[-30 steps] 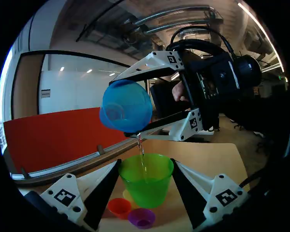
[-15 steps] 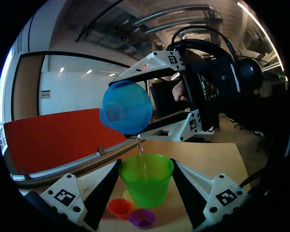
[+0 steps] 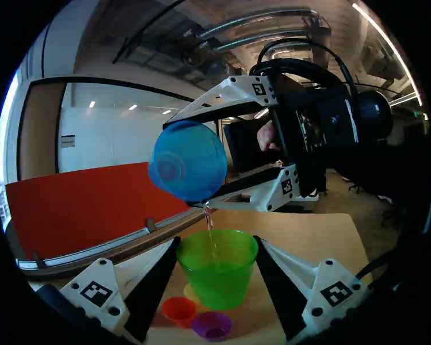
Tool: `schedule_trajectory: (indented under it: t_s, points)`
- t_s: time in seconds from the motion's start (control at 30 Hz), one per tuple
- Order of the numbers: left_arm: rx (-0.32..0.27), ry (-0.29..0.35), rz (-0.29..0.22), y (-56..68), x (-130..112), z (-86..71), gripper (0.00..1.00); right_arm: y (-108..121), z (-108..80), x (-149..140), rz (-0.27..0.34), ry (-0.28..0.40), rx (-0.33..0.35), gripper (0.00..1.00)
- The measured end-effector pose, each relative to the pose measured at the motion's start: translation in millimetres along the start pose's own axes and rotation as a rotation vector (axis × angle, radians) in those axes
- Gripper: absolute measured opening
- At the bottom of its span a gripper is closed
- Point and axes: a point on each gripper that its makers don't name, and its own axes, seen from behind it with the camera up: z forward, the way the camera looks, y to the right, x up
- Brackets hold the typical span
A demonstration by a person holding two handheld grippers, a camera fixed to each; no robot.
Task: Pour water
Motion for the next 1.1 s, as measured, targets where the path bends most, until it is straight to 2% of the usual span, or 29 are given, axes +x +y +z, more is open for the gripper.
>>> schedule_trajectory:
  t_s: [1.1]
  points:
    - [0.008,0.011,0.003,-1.6,3.3,-2.7,0.90,3.5,-0.5,9.9,-0.087,-0.006,-0.002,0.92]
